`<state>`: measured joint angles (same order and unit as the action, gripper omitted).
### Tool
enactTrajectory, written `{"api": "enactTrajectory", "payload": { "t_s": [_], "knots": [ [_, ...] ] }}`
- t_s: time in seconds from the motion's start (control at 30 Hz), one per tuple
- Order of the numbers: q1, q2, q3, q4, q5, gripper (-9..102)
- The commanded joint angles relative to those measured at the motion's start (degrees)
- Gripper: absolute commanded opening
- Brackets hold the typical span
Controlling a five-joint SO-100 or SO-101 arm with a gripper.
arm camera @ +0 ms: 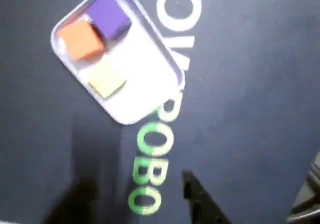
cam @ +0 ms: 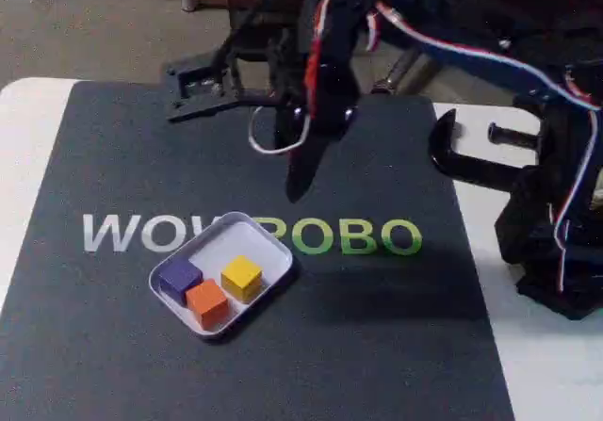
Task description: Move blocks one by one until all three blocks are in the tray.
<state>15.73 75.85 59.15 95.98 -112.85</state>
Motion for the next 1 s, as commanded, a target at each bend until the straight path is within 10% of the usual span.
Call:
{"api": "enactTrajectory", "payload": {
  "t_s": [0.0,0.97],
  "knots": [
    [-0.1,10.4,6.2,0.3,-1.1,13],
    [-7.6,82.4,83.7,-22.9,5.3,0]
  ]
}}
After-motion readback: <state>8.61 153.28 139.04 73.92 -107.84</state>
